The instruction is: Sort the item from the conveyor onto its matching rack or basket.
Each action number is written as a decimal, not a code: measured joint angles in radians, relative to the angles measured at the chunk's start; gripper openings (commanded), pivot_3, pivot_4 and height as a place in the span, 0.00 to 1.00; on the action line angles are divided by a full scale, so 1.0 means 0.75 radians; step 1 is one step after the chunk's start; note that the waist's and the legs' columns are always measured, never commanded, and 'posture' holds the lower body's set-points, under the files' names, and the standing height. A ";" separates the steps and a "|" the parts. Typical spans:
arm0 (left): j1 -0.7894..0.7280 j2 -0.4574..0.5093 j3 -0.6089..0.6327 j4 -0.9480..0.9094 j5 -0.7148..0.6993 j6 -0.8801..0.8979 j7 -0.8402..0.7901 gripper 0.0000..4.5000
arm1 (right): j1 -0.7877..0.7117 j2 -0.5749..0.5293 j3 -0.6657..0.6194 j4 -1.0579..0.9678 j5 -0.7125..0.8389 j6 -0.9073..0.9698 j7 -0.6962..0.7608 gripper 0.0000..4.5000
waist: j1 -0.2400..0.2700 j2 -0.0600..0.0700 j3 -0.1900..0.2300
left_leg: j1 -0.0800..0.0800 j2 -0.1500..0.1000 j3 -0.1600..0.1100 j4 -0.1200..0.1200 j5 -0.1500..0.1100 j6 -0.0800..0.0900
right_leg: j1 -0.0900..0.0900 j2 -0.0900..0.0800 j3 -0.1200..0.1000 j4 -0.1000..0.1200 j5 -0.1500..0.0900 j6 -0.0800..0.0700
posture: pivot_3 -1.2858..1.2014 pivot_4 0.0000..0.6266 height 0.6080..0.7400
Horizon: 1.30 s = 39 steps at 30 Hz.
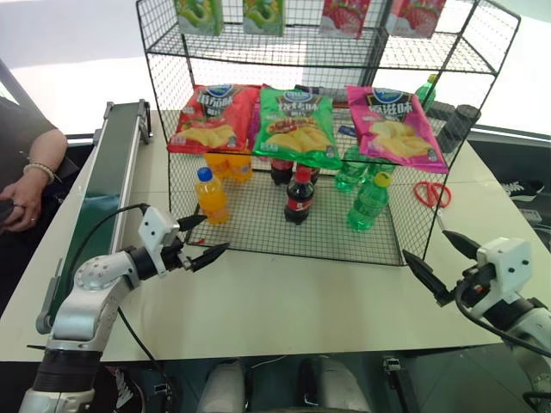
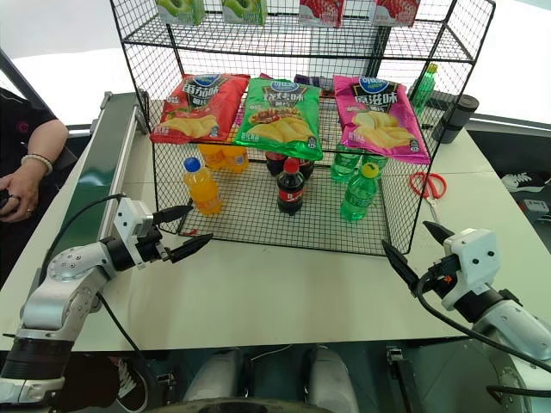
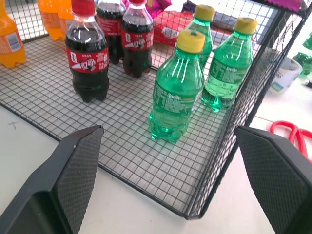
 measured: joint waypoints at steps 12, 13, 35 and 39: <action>-0.011 0.000 -0.002 0.000 0.006 -0.002 0.000 1.00 | 0.006 0.006 0.000 0.051 -0.012 -0.054 0.026 0.99 | 0.000 0.000 0.000 | 0.000 0.000 0.000 0.000 0.000 0.000 | 0.000 0.000 0.000 0.000 0.000 0.000 | 0.52 0.24 0.96; -0.011 0.000 -0.002 0.000 0.009 -0.003 0.000 1.00 | 0.007 0.006 0.000 0.052 -0.013 -0.059 0.030 0.99 | 0.000 0.000 0.000 | 0.000 0.000 0.000 0.000 0.000 0.000 | 0.000 0.000 0.000 0.000 0.000 0.000 | 0.52 0.24 0.96; 0.049 -0.014 0.018 -0.025 0.020 0.009 0.080 1.00 | -0.051 0.002 0.079 0.126 -0.015 -0.089 0.094 0.99 | 0.000 0.000 0.000 | 0.002 0.000 0.000 0.000 0.000 0.000 | 0.001 0.000 0.000 0.000 0.000 0.000 | 0.52 0.24 0.96; 0.070 -0.014 0.033 -0.027 0.012 0.019 0.089 1.00 | -0.060 0.002 0.098 0.173 -0.022 -0.121 0.117 0.99 | 0.000 0.000 0.000 | 0.002 0.000 0.000 0.000 0.000 0.000 | 0.001 0.000 0.000 0.000 0.000 0.000 | 0.52 0.24 0.96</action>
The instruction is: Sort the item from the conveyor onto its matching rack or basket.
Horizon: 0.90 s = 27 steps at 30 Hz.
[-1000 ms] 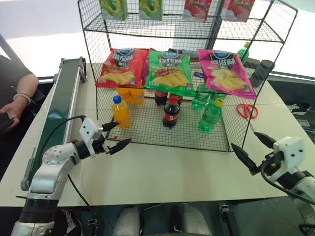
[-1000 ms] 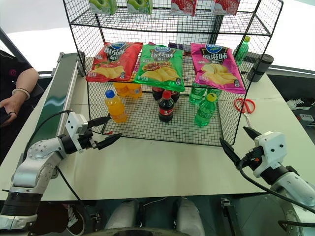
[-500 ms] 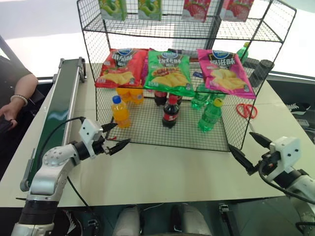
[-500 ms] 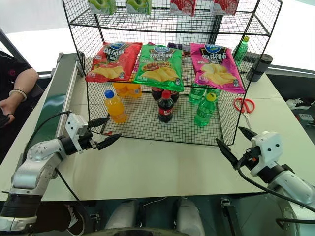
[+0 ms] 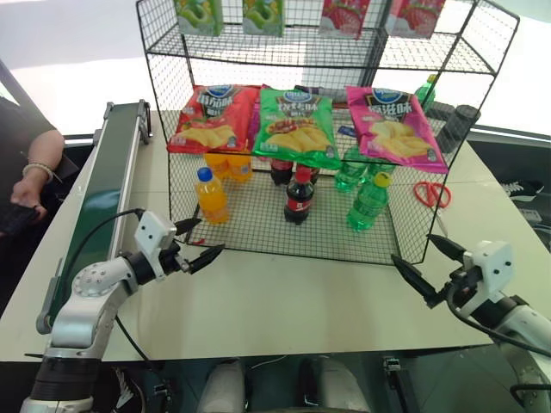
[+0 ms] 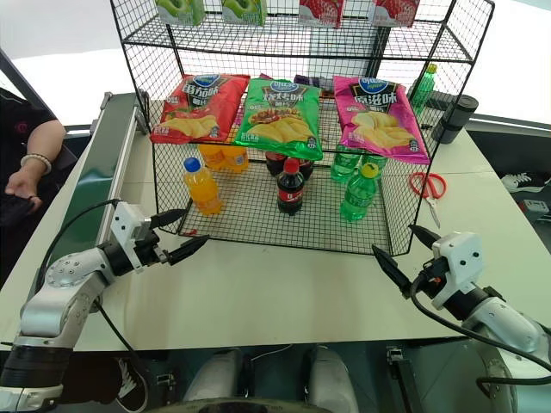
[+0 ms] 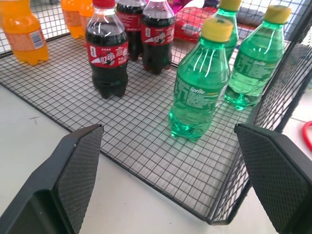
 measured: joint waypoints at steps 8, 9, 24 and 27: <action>0.011 0.000 0.036 -0.007 -0.014 0.001 0.022 1.00 | -0.024 0.000 0.035 0.019 -0.019 -0.019 0.020 0.99 | 0.000 0.000 0.000 | 0.001 0.000 0.000 0.000 0.000 0.000 | 0.000 0.000 0.000 0.000 0.000 0.000 | 0.52 0.24 0.96; 0.015 0.000 0.043 -0.012 -0.015 0.002 0.023 1.00 | -0.025 0.000 0.036 0.019 -0.019 -0.019 0.021 0.99 | 0.000 0.000 0.000 | 0.001 0.000 0.000 0.000 0.000 0.000 | 0.000 0.000 0.000 0.000 0.000 0.000 | 0.52 0.24 0.96; 0.068 -0.018 0.103 -0.050 -0.039 0.026 0.134 1.00 | -0.099 0.003 0.103 0.113 -0.036 -0.046 0.054 0.99 | 0.000 0.000 0.000 | 0.002 0.000 0.000 0.000 0.000 0.000 | 0.001 0.000 0.000 0.000 0.000 0.000 | 0.52 0.24 0.96; 0.070 -0.030 0.111 -0.050 -0.036 0.025 0.151 1.00 | -0.114 0.003 0.110 0.117 -0.042 -0.048 0.058 0.99 | 0.001 0.000 0.000 | 0.002 0.000 0.000 0.000 0.000 0.000 | 0.001 0.000 0.000 0.000 0.000 0.000 | 0.52 0.24 0.96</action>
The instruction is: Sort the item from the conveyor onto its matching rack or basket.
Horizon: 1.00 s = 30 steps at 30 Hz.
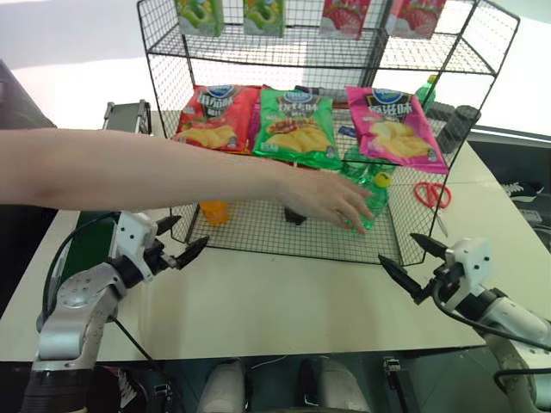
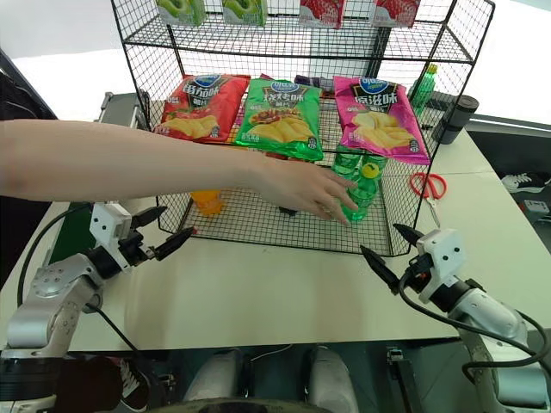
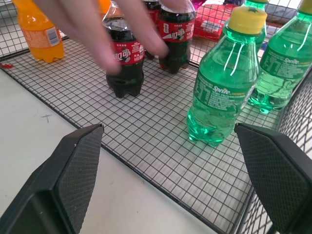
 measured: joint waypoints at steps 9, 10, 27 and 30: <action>-0.017 -0.010 0.000 0.014 0.027 -0.024 0.017 1.00 | -0.052 -0.001 0.023 -0.011 0.000 0.042 -0.033 0.99 | -0.001 0.000 0.000 | 0.001 0.000 0.000 0.000 0.000 0.000 | 0.000 0.000 0.000 0.000 0.000 0.000 | 0.52 0.24 0.96; -0.020 -0.011 0.000 0.018 0.028 -0.025 0.017 1.00 | -0.056 -0.001 0.030 -0.013 0.000 0.047 -0.038 0.99 | -0.001 0.000 0.000 | 0.001 0.000 0.000 0.000 0.000 0.000 | 0.000 0.000 0.000 0.000 0.000 0.000 | 0.52 0.24 0.96; -0.020 -0.022 0.005 0.026 0.045 -0.028 0.027 1.00 | -0.085 -0.001 0.046 -0.032 0.000 0.067 -0.050 0.99 | -0.002 0.000 0.000 | 0.001 0.000 0.000 0.000 0.000 0.000 | 0.000 0.000 0.000 0.000 0.000 0.000 | 0.52 0.24 0.96; -0.003 -0.022 0.012 0.021 0.045 -0.028 0.034 1.00 | -0.087 -0.001 0.056 -0.031 0.000 0.067 -0.047 0.99 | -0.002 0.000 0.000 | 0.001 0.000 0.000 0.000 0.000 0.000 | 0.000 0.000 0.000 0.000 0.000 0.000 | 0.52 0.24 0.96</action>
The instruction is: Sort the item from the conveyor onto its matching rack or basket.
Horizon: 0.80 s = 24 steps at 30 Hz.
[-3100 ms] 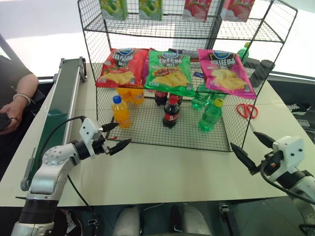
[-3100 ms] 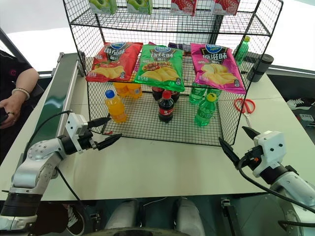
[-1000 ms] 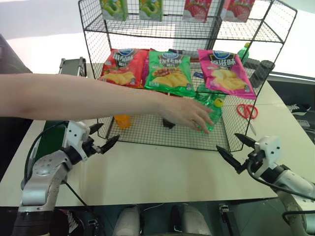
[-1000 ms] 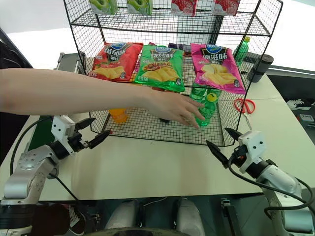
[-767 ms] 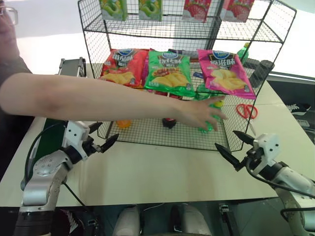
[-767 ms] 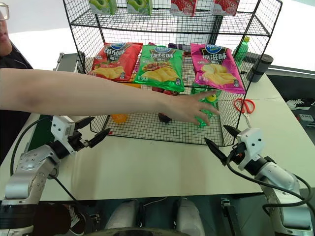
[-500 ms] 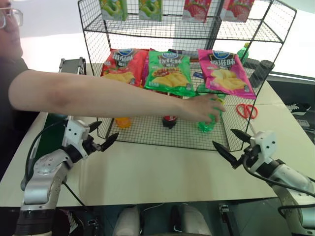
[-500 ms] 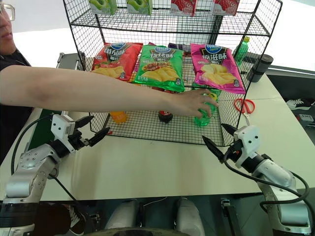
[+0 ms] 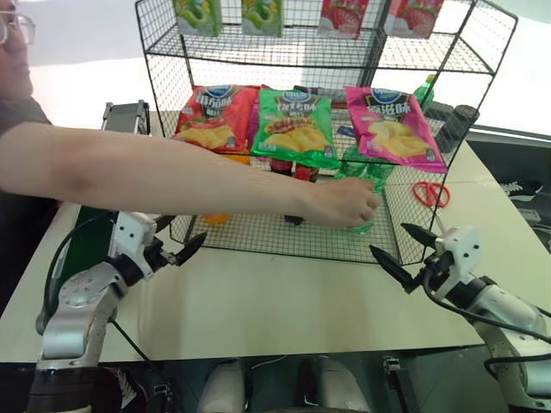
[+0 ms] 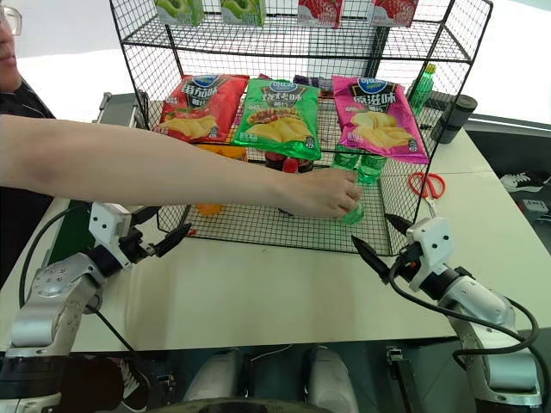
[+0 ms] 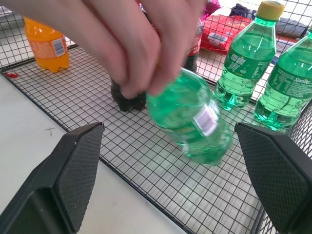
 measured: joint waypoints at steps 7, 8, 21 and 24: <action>0.024 0.000 0.007 -0.030 0.000 0.001 0.014 1.00 | -0.001 0.000 0.002 0.000 0.000 0.000 0.020 0.99 | 0.000 0.000 0.000 | 0.000 0.000 0.000 0.000 0.000 0.000 | 0.000 0.000 0.000 0.000 0.000 0.000 | 0.52 0.24 0.96; 0.029 0.000 0.007 -0.036 -0.001 0.001 0.015 1.00 | -0.001 0.000 0.002 0.000 0.000 0.000 0.023 0.99 | 0.000 0.000 0.000 | 0.000 0.000 0.000 0.000 0.000 0.000 | 0.000 0.000 0.000 0.000 0.000 0.000 | 0.52 0.24 0.96; 0.038 -0.048 0.047 -0.040 -0.003 -0.018 0.085 1.00 | -0.052 0.000 0.052 0.028 -0.013 -0.001 0.033 0.99 | 0.000 0.000 0.000 | 0.000 0.000 0.000 0.000 0.000 0.000 | 0.000 0.000 0.000 0.000 0.000 0.000 | 0.52 0.24 0.96; 0.061 -0.058 0.075 -0.046 -0.006 -0.030 0.107 1.00 | -0.090 0.000 0.066 0.030 -0.015 -0.001 0.035 0.99 | -0.002 0.000 0.000 | 0.000 0.000 0.000 0.000 0.000 0.000 | 0.000 0.000 0.000 0.000 0.000 0.000 | 0.52 0.24 0.96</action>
